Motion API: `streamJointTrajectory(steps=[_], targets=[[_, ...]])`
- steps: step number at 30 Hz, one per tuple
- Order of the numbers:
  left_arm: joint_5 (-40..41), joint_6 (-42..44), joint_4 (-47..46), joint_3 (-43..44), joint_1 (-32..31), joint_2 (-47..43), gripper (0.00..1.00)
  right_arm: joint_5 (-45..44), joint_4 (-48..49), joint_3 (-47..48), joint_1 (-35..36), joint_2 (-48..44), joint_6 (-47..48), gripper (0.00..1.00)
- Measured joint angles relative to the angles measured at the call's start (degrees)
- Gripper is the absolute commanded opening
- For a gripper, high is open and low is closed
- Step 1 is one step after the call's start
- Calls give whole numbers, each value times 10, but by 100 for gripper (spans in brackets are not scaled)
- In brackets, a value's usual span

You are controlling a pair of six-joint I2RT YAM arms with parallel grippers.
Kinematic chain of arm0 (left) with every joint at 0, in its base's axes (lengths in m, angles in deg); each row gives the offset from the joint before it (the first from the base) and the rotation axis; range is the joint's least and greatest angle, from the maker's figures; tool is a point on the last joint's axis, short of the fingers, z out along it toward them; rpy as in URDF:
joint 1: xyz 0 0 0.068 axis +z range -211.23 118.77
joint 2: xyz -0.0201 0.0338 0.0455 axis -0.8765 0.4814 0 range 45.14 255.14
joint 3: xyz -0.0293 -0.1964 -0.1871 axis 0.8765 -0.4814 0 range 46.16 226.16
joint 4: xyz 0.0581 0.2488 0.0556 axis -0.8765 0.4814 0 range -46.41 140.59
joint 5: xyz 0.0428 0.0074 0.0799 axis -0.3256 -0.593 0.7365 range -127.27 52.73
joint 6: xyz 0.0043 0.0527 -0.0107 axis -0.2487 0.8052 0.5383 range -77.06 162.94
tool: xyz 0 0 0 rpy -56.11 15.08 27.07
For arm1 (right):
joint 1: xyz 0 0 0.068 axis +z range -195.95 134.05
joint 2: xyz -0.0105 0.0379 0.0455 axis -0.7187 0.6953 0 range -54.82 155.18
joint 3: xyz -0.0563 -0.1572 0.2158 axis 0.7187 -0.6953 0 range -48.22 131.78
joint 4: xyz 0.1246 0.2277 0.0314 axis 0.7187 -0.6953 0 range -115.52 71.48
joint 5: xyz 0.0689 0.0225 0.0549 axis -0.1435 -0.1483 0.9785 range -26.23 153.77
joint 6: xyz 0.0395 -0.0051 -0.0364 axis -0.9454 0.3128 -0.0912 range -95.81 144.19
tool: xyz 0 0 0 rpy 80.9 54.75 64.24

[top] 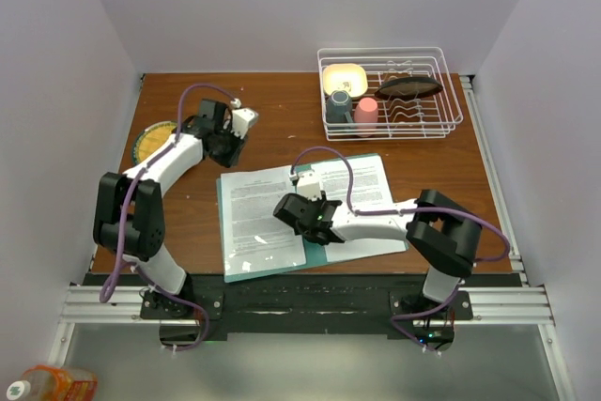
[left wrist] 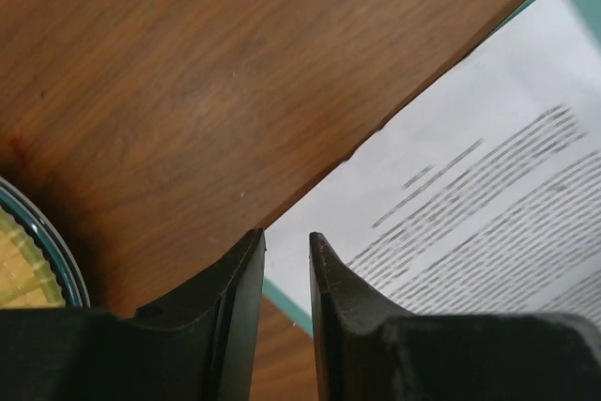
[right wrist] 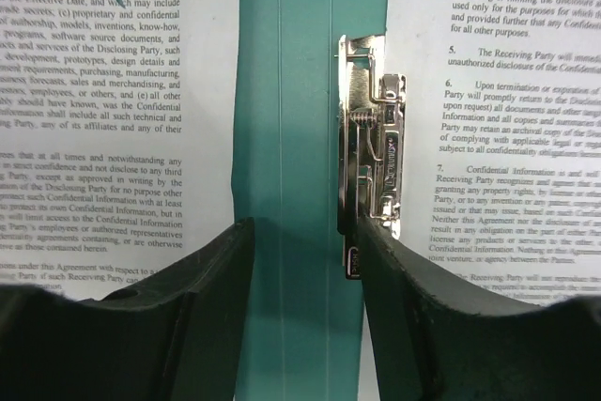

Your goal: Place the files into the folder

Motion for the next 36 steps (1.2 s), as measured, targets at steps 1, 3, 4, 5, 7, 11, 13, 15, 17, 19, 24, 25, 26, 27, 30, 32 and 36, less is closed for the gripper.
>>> streamJointTrajectory(steps=[1, 3, 4, 5, 7, 11, 13, 15, 17, 19, 24, 25, 26, 27, 30, 32, 36], targets=[[7, 4, -3, -12, 5, -1, 31, 4, -13, 2, -4, -3, 27, 54], [17, 8, -4, -31, 6, 5, 31, 14, -26, 5, -2, -11, 74, 54], [18, 10, -3, -39, 5, 8, 31, 22, -35, 8, 2, -15, 100, 54], [19, 11, -2, -43, 4, 11, 30, 25, -40, 10, 7, -17, 116, 55], [17, 13, 0, -47, 3, 15, 30, 29, -48, 15, 24, -24, 154, 56], [-2, 12, 5, -43, 2, 14, 32, 28, -53, 16, 64, -51, 197, 57], [-17, 10, 12, -39, -2, 7, 32, 26, -51, 16, 86, -73, 212, 57], [-30, 10, 20, -38, -12, -5, 32, 25, -37, 10, 107, -99, 229, 58], [-35, 10, 20, -38, -30, -16, 31, 21, -7, -7, 134, -133, 250, 58], [-38, 10, 17, -42, -51, -19, 31, 19, 16, -22, 165, -153, 267, 58], [-36, 9, 11, -61, -77, 8, 31, 23, 64, -34, 224, -116, 305, 57], [-33, 9, 9, -62, -77, 18, 30, 24, 72, -34, 232, -99, 311, 57], [-30, 8, 9, -63, -77, 26, 30, 26, 77, -34, 238, -84, 317, 57], [-25, 8, 9, -63, -77, 35, 30, 27, 83, -34, 244, -69, 322, 57], [-15, 8, 7, -63, -77, 49, 30, 29, 100, -34, 255, -31, 334, 57], [-9, 8, 6, -63, -77, 51, 30, 31, 111, -34, 260, -9, 340, 57], [-2, 7, 2, -61, -77, 57, 30, 21, 130, -27, 263, 27, 350, 57]])
